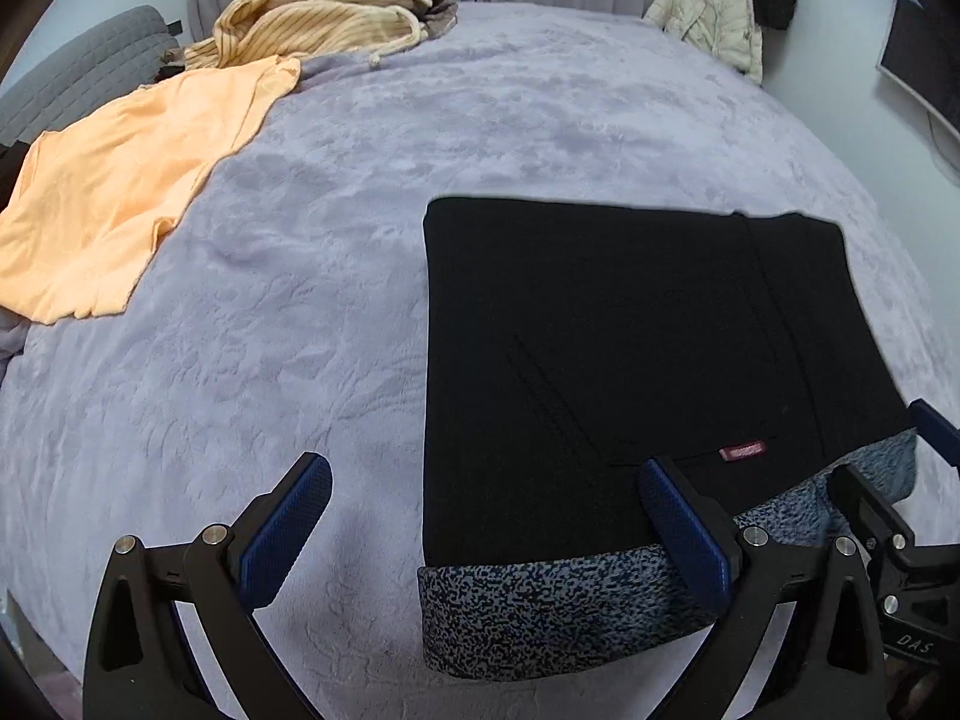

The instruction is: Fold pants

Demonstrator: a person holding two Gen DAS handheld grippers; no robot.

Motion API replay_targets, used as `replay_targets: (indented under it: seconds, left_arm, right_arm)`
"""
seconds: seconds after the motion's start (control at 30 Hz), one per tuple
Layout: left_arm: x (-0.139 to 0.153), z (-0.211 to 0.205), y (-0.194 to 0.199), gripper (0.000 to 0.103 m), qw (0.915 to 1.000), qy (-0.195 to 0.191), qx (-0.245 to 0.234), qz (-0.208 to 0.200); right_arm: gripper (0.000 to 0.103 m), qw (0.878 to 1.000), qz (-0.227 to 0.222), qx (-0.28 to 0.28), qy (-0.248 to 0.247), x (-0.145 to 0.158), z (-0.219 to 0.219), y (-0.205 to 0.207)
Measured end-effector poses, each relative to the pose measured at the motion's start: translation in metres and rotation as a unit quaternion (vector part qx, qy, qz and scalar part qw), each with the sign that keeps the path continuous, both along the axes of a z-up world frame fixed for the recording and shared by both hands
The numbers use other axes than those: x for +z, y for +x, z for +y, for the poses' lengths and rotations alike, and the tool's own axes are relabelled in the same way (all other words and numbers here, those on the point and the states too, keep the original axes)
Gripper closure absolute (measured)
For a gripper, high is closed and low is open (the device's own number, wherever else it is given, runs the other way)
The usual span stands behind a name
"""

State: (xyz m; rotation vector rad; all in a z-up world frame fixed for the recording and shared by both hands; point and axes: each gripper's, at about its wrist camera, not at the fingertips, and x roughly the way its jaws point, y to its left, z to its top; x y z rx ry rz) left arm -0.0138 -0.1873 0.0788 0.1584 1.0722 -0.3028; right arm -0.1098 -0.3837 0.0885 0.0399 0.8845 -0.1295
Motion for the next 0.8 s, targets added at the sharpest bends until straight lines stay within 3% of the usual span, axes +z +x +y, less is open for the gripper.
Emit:
replay_targets:
  seconds: [0.13,0.33,0.57,0.8]
  left_arm:
    - [-0.011,0.002,0.004,0.000,0.9996,-0.023,0.011,0.015]
    - [-0.012,-0.012,0.000,0.000,0.9998,0.013,-0.004,-0.014]
    - [0.008,0.000,-0.025,0.000,0.9991,0.015,0.006,-0.040]
    - [0.010,0.007,-0.046,0.000,0.9992,0.004,0.000,-0.040]
  right_arm:
    - [0.000,1.000,0.012,-0.004,0.023,-0.017,-0.007,0.005]
    - [0.000,0.999,0.018,0.003,0.027,-0.025,-0.008,0.004]
    - [0.000,0.999,-0.009,-0.015,0.028,-0.001,-0.009,-0.026]
    - [0.000,0.999,0.005,-0.023,0.031,-0.001,-0.011,-0.037]
